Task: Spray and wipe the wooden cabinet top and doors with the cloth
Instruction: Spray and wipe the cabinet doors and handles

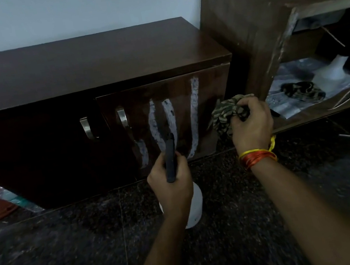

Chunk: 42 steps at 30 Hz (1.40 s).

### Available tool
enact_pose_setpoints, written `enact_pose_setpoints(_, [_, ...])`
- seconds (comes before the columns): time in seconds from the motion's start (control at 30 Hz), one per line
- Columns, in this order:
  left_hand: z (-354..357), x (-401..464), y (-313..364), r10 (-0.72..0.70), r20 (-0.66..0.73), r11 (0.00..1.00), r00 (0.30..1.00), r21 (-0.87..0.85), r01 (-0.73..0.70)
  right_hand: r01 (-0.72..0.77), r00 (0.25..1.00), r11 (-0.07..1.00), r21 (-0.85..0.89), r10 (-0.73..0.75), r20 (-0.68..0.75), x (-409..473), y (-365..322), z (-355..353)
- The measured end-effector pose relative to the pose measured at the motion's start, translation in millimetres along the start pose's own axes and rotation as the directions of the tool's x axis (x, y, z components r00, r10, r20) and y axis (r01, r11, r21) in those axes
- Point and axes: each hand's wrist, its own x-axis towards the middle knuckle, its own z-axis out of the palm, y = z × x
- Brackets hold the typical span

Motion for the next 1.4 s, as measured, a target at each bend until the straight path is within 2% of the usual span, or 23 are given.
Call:
enact_pose_setpoints(0.3, [2.2, -28.4, -22.5, 0.007, 0.193, 0.997, 0.981, 0.074, -0.022, -0.043, 0.998, 0.999, -0.008, 0.043, -0.053, -1.4, 14.9, -2.3])
enact_pose_setpoints(0.47, [-7.1, -39.7, -36.8, -0.007, 0.23, 0.995, 0.973, 0.097, -0.016, -0.035, 0.998, 0.999, -0.002, 0.035, -0.044, -5.9, 13.3, -0.4])
enact_pose_setpoints(1.07, [-94.8, -49.3, -93.2, -0.236, 0.011, 0.938, 0.972, 0.264, 0.225, -0.086, 0.995, 0.996, -0.009, 0.087, 0.046, -33.9, -1.7, 21.9])
enact_pose_setpoints(1.4, [-98.5, -39.5, -84.2, -0.233, -0.065, 0.963, 0.97, 0.121, 0.24, -0.079, 0.993, 0.993, 0.09, 0.07, 0.1, -51.2, -25.2, 51.7])
